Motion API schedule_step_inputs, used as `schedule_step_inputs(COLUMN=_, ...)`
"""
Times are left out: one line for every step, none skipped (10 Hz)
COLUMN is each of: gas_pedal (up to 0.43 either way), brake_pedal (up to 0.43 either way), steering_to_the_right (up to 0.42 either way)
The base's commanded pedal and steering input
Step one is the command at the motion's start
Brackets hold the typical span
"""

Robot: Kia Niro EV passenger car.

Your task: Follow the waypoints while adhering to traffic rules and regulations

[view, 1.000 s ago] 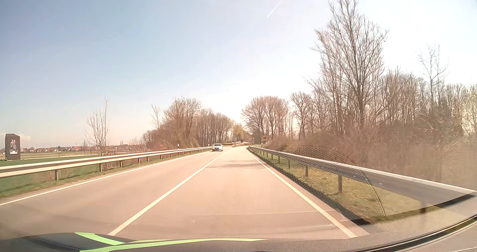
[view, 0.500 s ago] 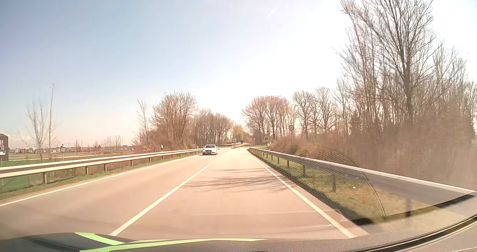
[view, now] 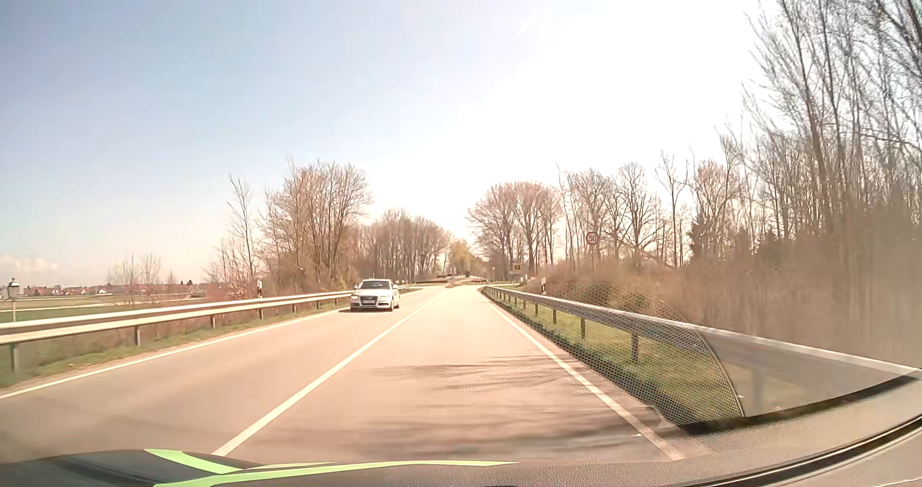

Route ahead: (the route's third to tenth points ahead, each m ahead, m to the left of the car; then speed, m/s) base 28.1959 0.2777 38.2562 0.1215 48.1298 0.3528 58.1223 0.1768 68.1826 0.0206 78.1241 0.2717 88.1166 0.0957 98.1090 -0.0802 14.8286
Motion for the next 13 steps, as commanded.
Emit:
schedule_step_inputs(gas_pedal=0.067, brake_pedal=0.000, steering_to_the_right=0.000)
schedule_step_inputs(gas_pedal=0.067, brake_pedal=0.000, steering_to_the_right=0.000)
schedule_step_inputs(gas_pedal=0.067, brake_pedal=0.000, steering_to_the_right=0.000)
schedule_step_inputs(gas_pedal=0.067, brake_pedal=0.000, steering_to_the_right=0.000)
schedule_step_inputs(gas_pedal=0.067, brake_pedal=0.000, steering_to_the_right=0.000)
schedule_step_inputs(gas_pedal=0.067, brake_pedal=0.000, steering_to_the_right=0.000)
schedule_step_inputs(gas_pedal=0.067, brake_pedal=0.000, steering_to_the_right=0.000)
schedule_step_inputs(gas_pedal=0.067, brake_pedal=0.000, steering_to_the_right=0.000)
schedule_step_inputs(gas_pedal=0.067, brake_pedal=0.000, steering_to_the_right=0.001)
schedule_step_inputs(gas_pedal=0.028, brake_pedal=0.000, steering_to_the_right=0.001)
schedule_step_inputs(gas_pedal=0.000, brake_pedal=0.000, steering_to_the_right=0.001)
schedule_step_inputs(gas_pedal=0.000, brake_pedal=0.000, steering_to_the_right=0.001)
schedule_step_inputs(gas_pedal=0.000, brake_pedal=0.000, steering_to_the_right=0.001)
